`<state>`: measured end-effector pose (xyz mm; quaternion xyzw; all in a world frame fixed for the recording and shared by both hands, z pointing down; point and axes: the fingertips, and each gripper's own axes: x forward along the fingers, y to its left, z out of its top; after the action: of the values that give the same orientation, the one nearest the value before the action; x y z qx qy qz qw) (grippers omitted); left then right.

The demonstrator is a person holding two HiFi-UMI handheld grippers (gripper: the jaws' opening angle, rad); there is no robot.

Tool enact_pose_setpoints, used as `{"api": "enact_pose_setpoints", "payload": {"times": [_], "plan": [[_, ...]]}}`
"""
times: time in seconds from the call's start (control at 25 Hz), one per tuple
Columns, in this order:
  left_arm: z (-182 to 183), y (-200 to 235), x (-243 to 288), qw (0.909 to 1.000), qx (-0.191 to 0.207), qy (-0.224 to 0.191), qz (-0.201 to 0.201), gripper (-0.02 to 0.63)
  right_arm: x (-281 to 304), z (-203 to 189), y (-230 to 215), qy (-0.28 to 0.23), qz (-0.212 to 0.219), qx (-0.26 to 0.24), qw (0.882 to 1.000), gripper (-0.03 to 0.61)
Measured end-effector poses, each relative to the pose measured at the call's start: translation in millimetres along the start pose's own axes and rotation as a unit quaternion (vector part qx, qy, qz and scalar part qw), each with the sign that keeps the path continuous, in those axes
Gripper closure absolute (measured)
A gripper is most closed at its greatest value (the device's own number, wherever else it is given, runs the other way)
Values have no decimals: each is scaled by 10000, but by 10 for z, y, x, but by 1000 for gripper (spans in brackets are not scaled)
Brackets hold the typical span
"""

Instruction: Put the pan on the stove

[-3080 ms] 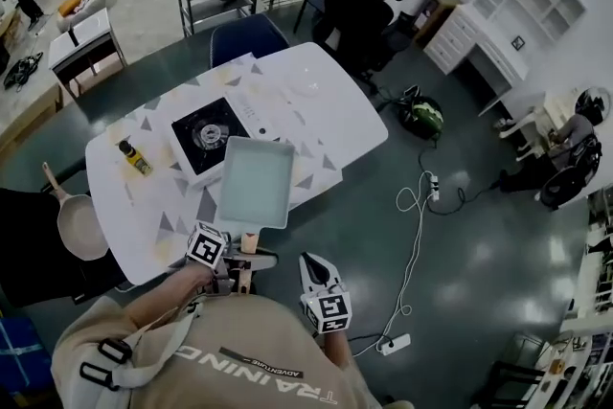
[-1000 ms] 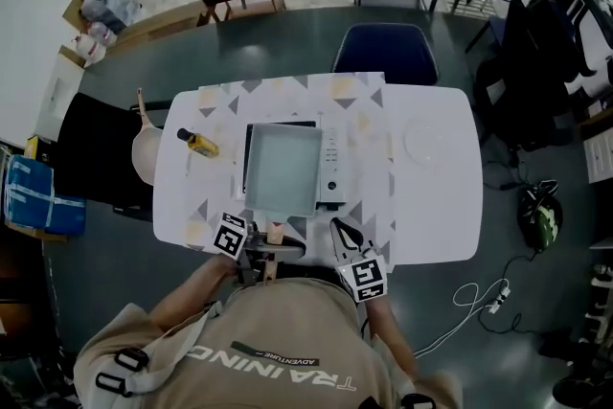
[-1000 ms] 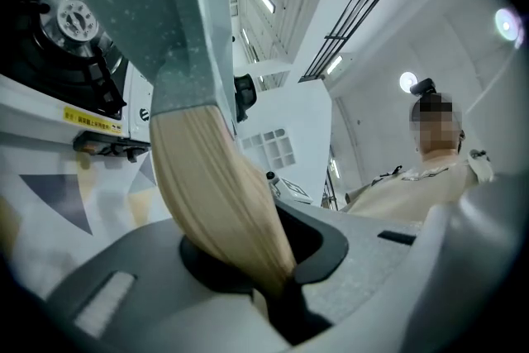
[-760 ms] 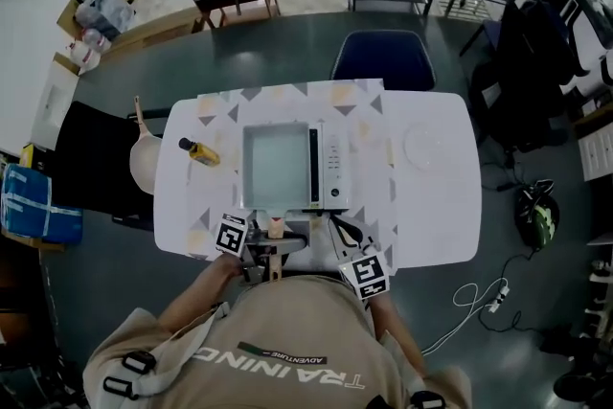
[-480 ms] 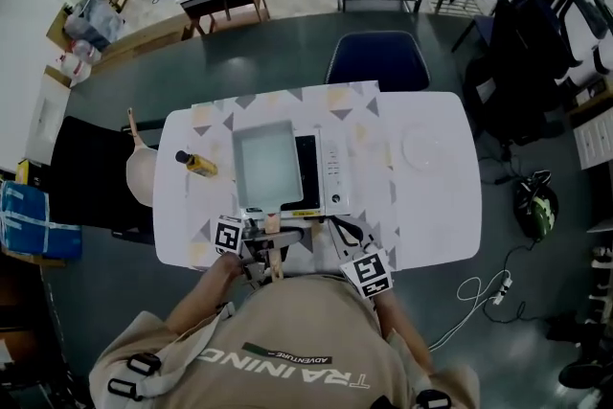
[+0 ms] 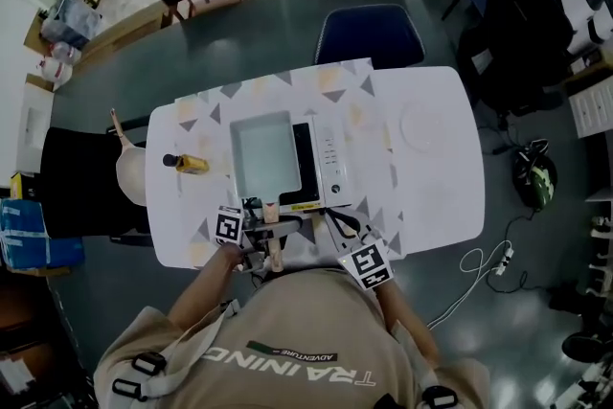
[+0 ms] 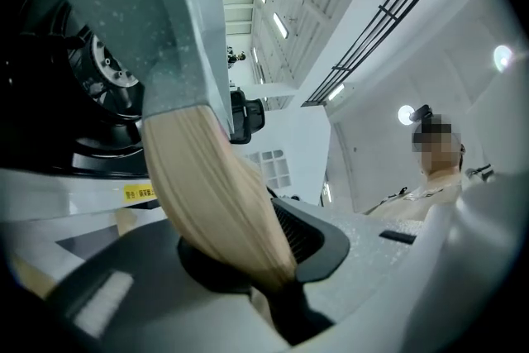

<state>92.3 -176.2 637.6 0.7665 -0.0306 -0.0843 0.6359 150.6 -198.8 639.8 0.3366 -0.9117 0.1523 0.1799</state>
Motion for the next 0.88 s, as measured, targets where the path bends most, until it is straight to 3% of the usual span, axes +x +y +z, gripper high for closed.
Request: {"api": "enact_pose_setpoints", "payload": {"times": [0.52, 0.88], "plan": [[-23, 210, -19, 9996, -211, 119, -160, 540, 140, -35, 84, 222, 136, 5, 9997, 580], [-56, 376, -56, 9993, -211, 308, -20, 541, 173, 17, 74, 229, 132, 5, 9997, 578]]}}
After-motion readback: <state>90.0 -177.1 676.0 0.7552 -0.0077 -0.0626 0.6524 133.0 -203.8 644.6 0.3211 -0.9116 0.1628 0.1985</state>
